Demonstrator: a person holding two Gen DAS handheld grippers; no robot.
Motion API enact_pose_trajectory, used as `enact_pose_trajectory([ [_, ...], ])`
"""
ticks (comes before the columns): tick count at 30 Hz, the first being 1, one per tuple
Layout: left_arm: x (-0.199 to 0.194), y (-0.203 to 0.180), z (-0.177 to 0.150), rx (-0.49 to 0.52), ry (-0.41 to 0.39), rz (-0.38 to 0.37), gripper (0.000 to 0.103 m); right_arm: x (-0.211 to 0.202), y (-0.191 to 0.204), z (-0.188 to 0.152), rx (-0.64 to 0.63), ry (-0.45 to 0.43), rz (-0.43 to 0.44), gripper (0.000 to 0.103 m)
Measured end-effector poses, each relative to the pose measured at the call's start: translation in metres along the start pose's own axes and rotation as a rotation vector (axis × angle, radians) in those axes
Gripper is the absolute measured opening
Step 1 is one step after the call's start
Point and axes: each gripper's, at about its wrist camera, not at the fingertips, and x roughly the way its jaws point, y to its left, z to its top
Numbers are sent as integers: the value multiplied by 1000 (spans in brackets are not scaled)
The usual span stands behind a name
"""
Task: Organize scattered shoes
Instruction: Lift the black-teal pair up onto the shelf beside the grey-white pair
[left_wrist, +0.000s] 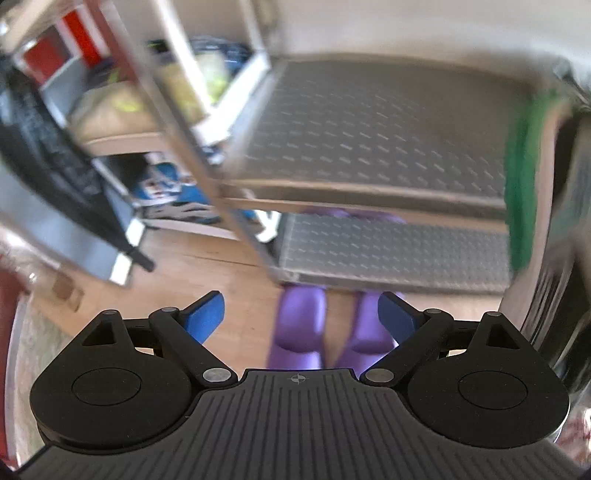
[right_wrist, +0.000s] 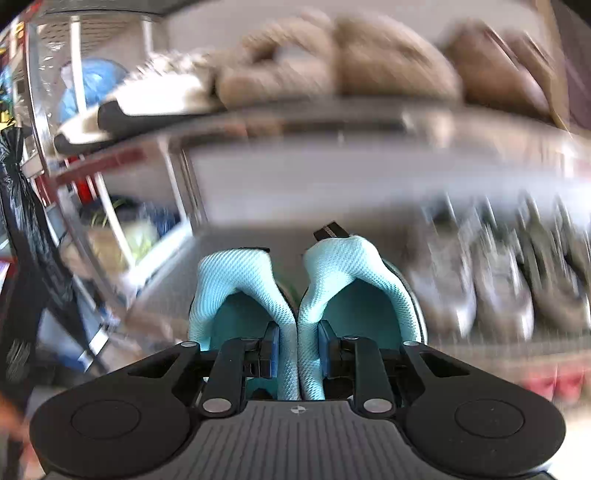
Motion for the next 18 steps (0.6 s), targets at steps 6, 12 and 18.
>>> enact_pose_trajectory([
  [6,5,2,8,32,-18,-41,93,106,16,12,-178,-113,-101,25],
  [12,9,-13,7,93,-12,-95,93,124,-4,22,-117,-172,-209,73],
  [18,-4,-25,4,97,-46,-212,93,42,-44,6,-44,-32,39,87],
])
